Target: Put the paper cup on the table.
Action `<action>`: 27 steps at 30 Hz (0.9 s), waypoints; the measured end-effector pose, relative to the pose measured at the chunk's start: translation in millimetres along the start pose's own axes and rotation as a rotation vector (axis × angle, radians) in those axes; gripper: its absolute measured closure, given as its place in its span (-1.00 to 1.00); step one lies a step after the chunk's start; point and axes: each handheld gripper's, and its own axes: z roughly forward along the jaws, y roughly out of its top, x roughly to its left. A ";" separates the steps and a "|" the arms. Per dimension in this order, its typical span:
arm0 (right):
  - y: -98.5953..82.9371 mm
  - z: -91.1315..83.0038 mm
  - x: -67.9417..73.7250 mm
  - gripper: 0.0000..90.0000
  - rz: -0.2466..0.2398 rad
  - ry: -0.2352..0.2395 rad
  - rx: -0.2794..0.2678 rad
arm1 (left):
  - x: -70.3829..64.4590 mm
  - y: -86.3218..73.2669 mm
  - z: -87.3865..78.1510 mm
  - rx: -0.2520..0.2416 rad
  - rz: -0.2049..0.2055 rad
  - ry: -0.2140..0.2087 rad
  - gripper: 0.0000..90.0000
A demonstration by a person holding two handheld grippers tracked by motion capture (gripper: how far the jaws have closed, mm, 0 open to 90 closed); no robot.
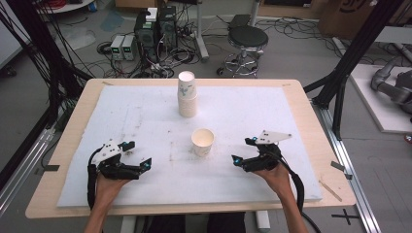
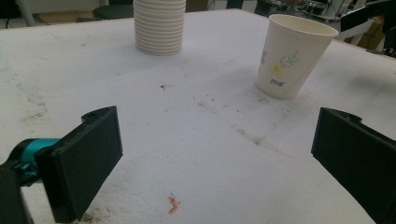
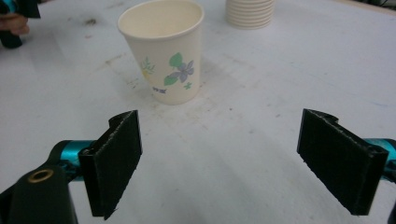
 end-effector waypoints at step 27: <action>-33.3 0.6 -13.0 -0.69 0.052 -0.043 -0.055 | -2.2 -0.8 -2.2 -0.007 0.016 0.011 -0.96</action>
